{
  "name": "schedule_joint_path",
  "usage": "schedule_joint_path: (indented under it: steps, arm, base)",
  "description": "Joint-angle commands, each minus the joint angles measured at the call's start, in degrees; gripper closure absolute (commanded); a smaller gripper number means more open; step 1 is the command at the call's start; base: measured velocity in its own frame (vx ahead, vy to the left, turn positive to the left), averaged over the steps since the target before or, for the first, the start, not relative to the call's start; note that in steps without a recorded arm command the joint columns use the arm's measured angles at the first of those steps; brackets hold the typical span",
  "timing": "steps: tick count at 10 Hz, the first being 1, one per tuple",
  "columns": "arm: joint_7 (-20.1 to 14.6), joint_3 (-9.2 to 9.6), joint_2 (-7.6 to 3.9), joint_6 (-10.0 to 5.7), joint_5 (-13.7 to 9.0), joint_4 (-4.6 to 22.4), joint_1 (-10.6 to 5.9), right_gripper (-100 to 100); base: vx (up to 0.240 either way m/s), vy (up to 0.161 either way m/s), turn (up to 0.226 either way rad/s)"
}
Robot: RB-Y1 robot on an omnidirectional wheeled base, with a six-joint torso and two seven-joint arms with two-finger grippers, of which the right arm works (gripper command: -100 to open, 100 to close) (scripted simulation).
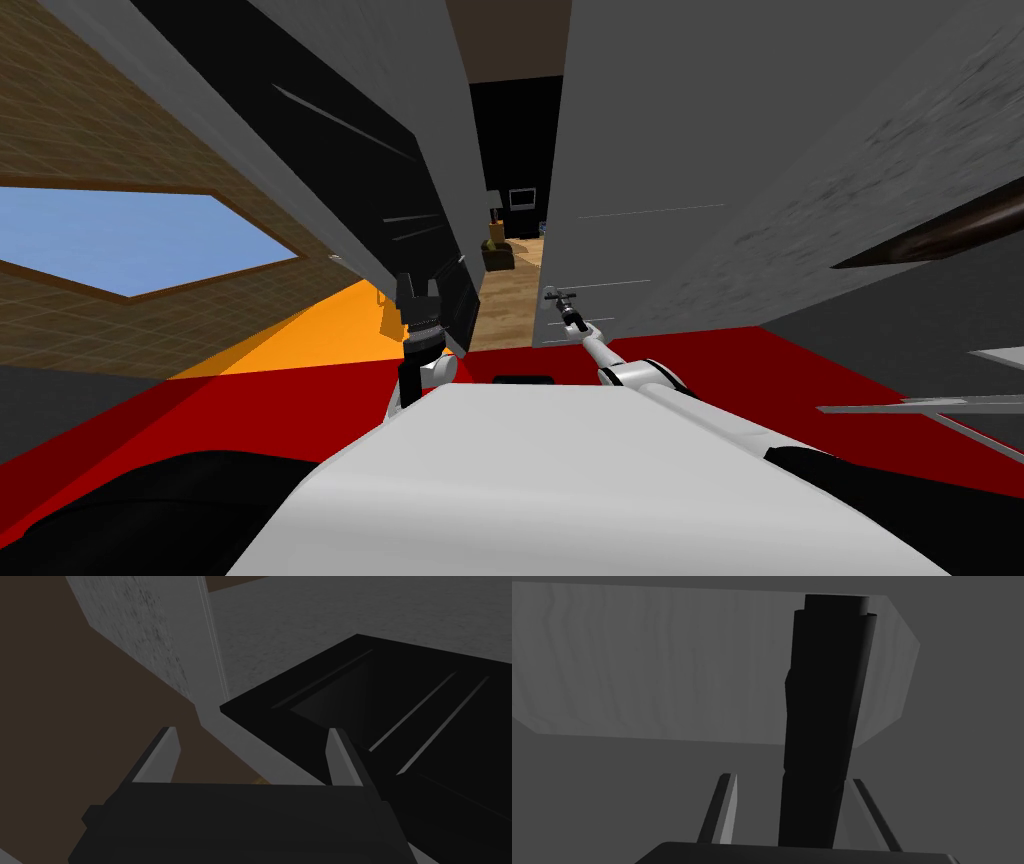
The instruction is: Push the door open
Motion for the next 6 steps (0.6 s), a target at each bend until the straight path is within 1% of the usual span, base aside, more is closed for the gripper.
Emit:
schedule_joint_path:
  steps: [1,5,6]
  arm:
    - [-0.01,0.01,0.0,0.01,0.0,0.0,0.03,100]
    - [-0.01,0.01,0.0,0.01,0.0,0.0,0.03,100]
    - [0.35,-0.88,-0.39,0.01,-0.25,0.07,-0.24,100]
  base:
    - [-0.024,-0.002,0.006]
    - [-0.003,-0.001,0.003]
    - [0.114,0.052,-0.034]
